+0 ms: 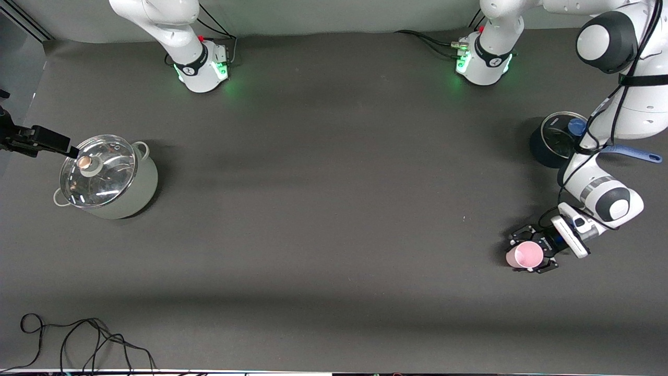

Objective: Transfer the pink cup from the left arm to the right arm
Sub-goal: 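Close the left gripper on the pink cup's rim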

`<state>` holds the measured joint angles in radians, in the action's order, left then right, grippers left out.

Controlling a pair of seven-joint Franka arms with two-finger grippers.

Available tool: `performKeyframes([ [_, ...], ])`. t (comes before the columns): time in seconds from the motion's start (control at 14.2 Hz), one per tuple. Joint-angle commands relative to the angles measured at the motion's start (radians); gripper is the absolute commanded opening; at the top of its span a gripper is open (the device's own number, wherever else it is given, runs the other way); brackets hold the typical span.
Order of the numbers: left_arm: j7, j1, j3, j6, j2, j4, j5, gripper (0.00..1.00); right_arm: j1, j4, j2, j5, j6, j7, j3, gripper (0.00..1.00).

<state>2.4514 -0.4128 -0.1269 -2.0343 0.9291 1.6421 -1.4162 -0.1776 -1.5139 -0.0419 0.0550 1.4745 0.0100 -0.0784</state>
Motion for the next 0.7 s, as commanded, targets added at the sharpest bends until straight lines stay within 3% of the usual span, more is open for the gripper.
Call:
performKeyframes([
  [0.0, 0.027, 0.005, 0.003, -0.009, -0.006, 0.005, -0.023, 0.48, -0.002, 0.015, -0.009, -0.003, -0.011, -0.021, -0.003, 1.0],
  [0.35, -0.06, 0.022, -0.023, -0.049, -0.067, 0.015, -0.024, 0.44, 0.001, 0.015, -0.009, -0.004, -0.011, -0.019, -0.003, 1.0],
  [0.63, -0.212, 0.022, -0.196, -0.3, -0.185, 0.099, -0.027, 0.4, 0.001, 0.014, -0.016, -0.009, -0.011, -0.016, -0.003, 1.0],
])
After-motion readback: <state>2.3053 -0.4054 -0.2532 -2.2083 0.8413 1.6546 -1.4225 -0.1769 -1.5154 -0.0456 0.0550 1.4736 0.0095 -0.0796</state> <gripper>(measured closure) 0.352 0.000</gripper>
